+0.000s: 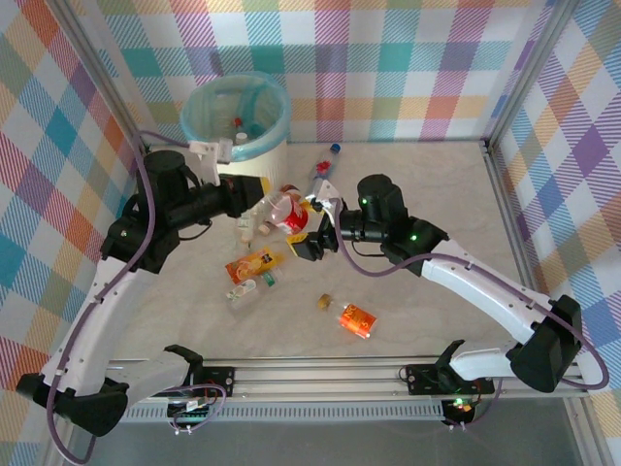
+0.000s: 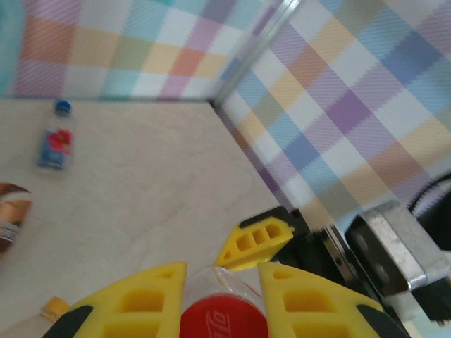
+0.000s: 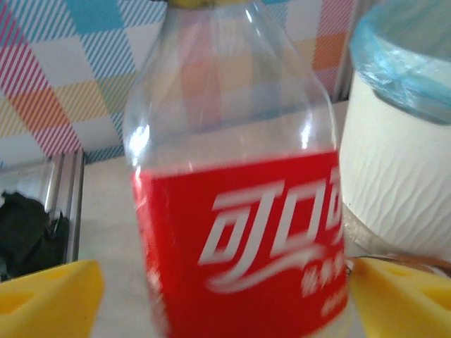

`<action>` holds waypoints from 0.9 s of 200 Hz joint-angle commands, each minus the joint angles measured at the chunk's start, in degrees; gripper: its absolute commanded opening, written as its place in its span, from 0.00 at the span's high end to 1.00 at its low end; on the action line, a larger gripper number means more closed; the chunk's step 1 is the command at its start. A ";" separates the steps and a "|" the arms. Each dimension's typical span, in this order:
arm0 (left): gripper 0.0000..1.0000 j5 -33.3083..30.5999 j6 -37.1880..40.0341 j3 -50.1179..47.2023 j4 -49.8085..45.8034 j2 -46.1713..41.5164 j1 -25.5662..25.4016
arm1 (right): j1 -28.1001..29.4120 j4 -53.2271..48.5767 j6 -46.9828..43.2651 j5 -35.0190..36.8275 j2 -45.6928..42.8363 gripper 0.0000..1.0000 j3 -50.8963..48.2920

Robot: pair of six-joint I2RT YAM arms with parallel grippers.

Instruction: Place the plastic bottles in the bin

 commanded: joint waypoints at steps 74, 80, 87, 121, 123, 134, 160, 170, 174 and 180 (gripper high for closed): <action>1.00 -35.54 13.93 52.76 -7.49 29.79 5.00 | -0.85 1.14 -7.47 20.16 -6.08 0.00 3.29; 1.00 -36.18 14.50 55.99 -8.49 32.44 5.75 | -0.93 0.73 -8.04 20.27 -5.99 0.00 3.52; 1.00 -36.88 14.76 60.14 -9.86 36.02 6.55 | -1.09 0.30 -8.82 20.25 -5.97 0.00 3.58; 1.00 -37.62 14.68 66.98 -10.76 45.80 8.59 | -1.72 -1.59 -10.95 20.08 -5.75 0.00 3.49; 1.00 -37.66 14.74 67.00 -10.65 46.16 8.66 | -1.68 -1.76 -11.05 20.03 -5.73 0.00 3.49; 1.00 -37.17 15.00 67.00 -9.98 47.85 8.83 | -1.95 -2.33 -11.26 19.85 -5.40 0.00 3.61; 1.00 -34.81 16.54 66.87 -8.87 51.73 8.94 | -2.16 -4.00 -11.28 18.47 -4.76 0.00 3.51; 1.00 -34.48 16.63 66.90 -8.55 52.98 8.94 | -2.17 -4.37 -11.02 17.92 -4.59 0.00 3.36; 1.00 -34.37 16.61 66.91 -8.36 53.48 8.94 | -2.21 -4.51 -10.90 17.74 -4.54 0.00 3.30; 1.00 -34.20 16.46 66.83 -8.09 54.12 8.94 | -2.17 -4.53 -10.69 17.47 -4.50 0.00 2.99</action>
